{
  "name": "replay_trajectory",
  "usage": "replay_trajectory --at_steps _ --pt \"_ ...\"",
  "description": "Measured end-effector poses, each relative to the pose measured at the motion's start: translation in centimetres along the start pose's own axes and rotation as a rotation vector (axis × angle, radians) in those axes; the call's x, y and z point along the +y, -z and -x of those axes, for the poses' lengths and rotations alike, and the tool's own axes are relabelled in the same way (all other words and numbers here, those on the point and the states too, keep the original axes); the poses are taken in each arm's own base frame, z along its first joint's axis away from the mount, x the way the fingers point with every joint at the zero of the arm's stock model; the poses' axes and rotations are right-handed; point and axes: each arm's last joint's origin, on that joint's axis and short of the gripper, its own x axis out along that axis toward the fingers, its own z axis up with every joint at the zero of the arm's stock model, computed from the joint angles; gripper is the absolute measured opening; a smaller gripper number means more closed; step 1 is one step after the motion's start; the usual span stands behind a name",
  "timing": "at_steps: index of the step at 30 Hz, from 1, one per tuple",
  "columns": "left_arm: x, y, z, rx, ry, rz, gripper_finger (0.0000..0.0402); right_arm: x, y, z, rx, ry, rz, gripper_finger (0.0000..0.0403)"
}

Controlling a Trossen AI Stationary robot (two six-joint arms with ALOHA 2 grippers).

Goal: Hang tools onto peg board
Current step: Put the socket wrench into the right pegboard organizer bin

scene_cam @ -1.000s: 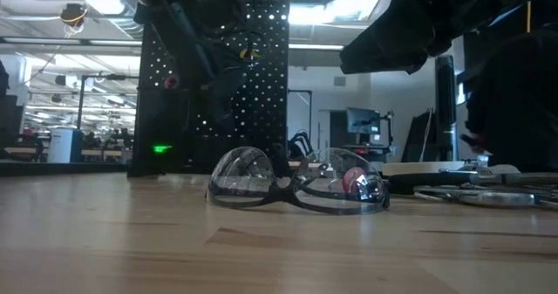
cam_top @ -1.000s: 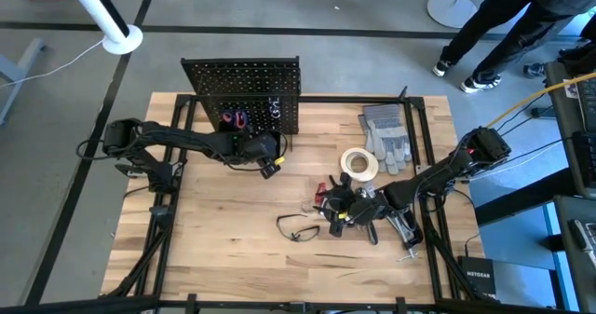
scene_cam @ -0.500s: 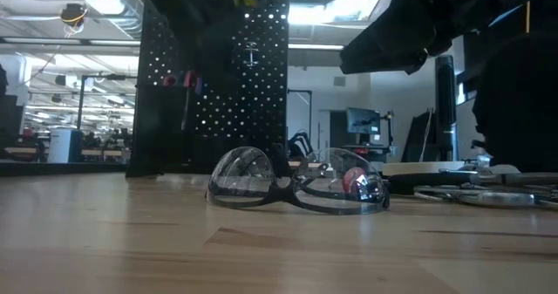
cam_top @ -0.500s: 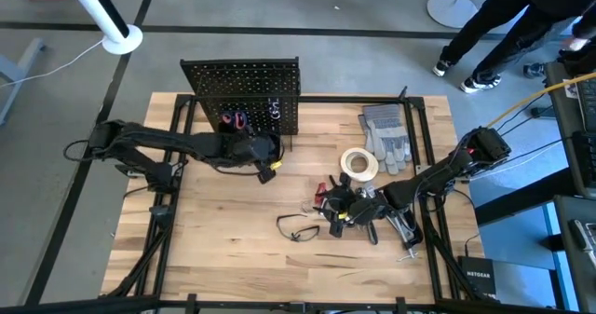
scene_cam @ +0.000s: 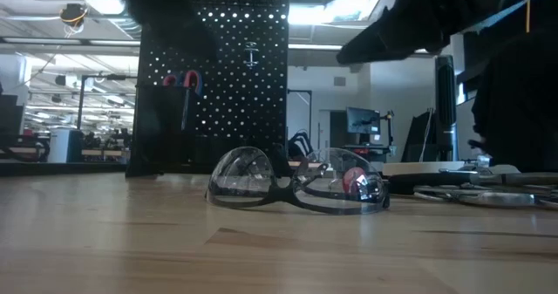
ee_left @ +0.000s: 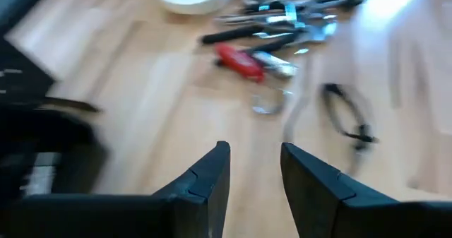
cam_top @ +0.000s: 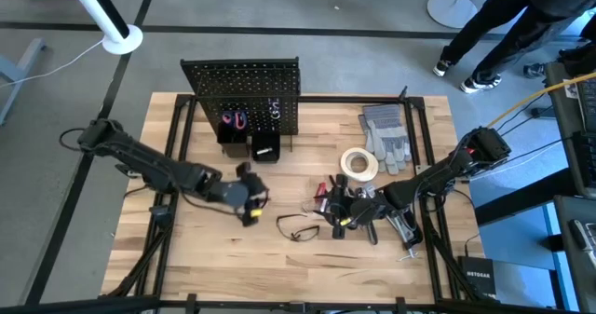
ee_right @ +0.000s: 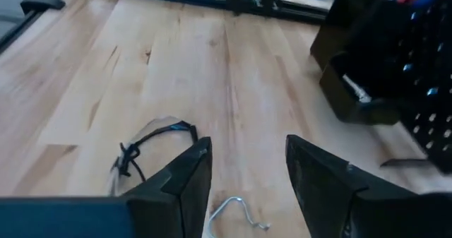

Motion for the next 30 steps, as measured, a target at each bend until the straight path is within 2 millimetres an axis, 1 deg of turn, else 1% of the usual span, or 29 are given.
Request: replay_trajectory --at_steps 4,7,10,12,14,18,21,24,30 --pt "-1.0 1.8 -0.7 -0.07 0.058 0.009 0.0116 0.0 0.1 0.0 0.01 -0.02 0.035 0.019" --pt "-0.7 2.8 -1.2 -0.084 0.059 0.025 0.0116 0.1 0.1 0.0 0.016 -0.052 0.02 0.0215" --pt "-0.3 3.6 -1.6 -0.059 0.04 0.007 0.0116 0.2 0.5 0.0 0.048 -0.083 0.03 0.0242" --pt "0.0 3.8 -1.8 -0.051 0.028 -0.005 0.0116 0.2 1.0 0.1 0.096 -0.112 0.068 0.0256" --pt "0.2 3.8 -1.8 -0.049 0.023 -0.009 0.0116 0.3 1.6 0.1 0.152 -0.146 0.144 0.0263" --pt "0.2 3.8 -1.8 -0.049 0.022 -0.015 0.0116 0.2 2.7 0.4 0.247 -0.212 0.35 0.0262" --pt "0.2 3.7 -1.8 -0.05 0.023 -0.004 0.0116 -0.2 2.8 0.3 0.273 -0.242 0.48 0.0253" --pt "0.2 3.7 -1.8 -0.051 0.02 0.035 0.0116 -1.1 2.5 -0.3 0.285 -0.251 0.491 0.024" --pt "0.3 3.7 -1.8 -0.057 0.008 0.072 0.0116 -3.1 2.7 -1.3 0.316 -0.279 0.43 0.0224"
